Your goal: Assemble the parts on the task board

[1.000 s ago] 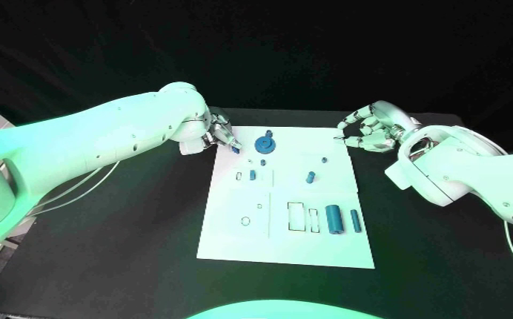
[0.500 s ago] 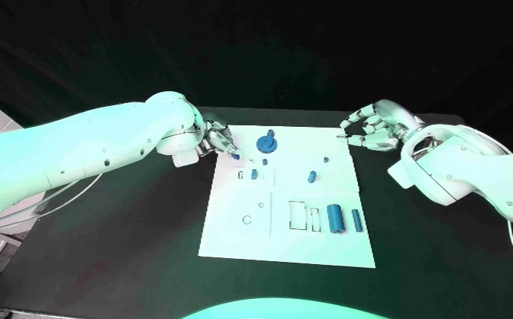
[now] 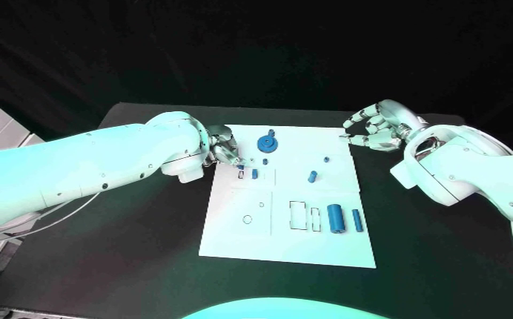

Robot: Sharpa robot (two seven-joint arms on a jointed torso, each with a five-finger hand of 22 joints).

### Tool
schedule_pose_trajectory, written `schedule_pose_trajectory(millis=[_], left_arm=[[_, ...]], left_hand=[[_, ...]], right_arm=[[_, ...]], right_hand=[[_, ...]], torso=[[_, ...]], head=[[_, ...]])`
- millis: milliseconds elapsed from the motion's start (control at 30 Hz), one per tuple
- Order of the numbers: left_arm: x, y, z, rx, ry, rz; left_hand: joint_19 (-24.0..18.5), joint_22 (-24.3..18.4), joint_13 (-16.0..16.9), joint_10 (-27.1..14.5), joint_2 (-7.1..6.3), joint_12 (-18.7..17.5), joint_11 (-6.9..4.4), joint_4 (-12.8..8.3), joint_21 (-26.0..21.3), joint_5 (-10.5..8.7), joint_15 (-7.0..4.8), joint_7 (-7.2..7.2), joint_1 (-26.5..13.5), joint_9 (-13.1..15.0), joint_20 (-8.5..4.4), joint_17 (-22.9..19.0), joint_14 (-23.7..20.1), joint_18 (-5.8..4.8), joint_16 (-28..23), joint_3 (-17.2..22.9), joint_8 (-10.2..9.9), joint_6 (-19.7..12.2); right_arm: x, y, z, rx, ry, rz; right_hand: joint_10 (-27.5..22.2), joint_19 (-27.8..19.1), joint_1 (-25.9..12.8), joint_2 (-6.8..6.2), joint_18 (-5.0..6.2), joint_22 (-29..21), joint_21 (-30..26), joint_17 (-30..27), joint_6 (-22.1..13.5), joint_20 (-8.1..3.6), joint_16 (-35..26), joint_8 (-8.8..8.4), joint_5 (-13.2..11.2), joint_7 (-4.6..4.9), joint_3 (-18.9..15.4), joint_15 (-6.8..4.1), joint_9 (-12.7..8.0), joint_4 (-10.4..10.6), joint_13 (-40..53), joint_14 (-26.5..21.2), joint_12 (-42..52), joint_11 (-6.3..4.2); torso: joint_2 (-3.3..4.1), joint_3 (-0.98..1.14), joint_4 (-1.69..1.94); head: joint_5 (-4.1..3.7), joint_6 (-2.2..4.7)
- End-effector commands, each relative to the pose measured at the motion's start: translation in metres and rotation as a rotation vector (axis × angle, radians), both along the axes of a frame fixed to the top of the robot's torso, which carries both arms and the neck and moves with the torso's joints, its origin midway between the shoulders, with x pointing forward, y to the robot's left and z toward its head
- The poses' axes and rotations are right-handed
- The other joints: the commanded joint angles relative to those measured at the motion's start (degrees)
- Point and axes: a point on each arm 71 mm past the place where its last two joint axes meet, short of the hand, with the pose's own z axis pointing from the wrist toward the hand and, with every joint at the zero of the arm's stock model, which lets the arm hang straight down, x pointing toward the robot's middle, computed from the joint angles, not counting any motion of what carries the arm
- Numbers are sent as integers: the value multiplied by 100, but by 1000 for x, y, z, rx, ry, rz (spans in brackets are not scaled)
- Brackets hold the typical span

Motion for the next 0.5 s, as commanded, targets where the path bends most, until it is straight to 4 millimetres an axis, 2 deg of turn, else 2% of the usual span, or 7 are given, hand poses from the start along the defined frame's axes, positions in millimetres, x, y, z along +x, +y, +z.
schedule_pose_trajectory(millis=[33,133,500], left_arm=[[-1,-3,1,21,-51,2],[-3,-4,-1,30,-45,-7],[-5,-9,-5,72,-19,-48]], left_hand=[[38,407,15,61,-22,29,1,-963,23,15,-36,-41,-49,341,-10,1506,595,-41,20,1013,37,78],[36,403,24,72,-29,34,-1,-968,21,15,-38,-43,-55,341,-11,1506,595,-39,20,1021,38,83],[45,413,78,133,-67,61,-14,-999,26,22,-50,-57,-93,339,-20,1506,595,-42,20,1072,41,114]], right_arm=[[0,0,1,-3,-29,12],[0,0,2,-2,-32,13],[0,0,1,-4,-33,16]], right_hand=[[236,-61,3,-53,117,496,-133,941,-42,-22,-57,44,25,-17,37,-40,-11,7,1138,450,-64,-43],[166,-144,2,-63,158,368,-332,813,-55,-27,-120,58,25,-19,50,-44,-17,12,1067,414,-155,-48],[163,-149,-1,-65,159,359,-348,807,-50,-28,-126,68,24,-22,54,-47,-17,14,1063,411,-160,-50]], torso=[[9,2,-3],[10,8,-7],[19,10,-8]], head=[[-5,-9],[-3,-20],[1,-58]])
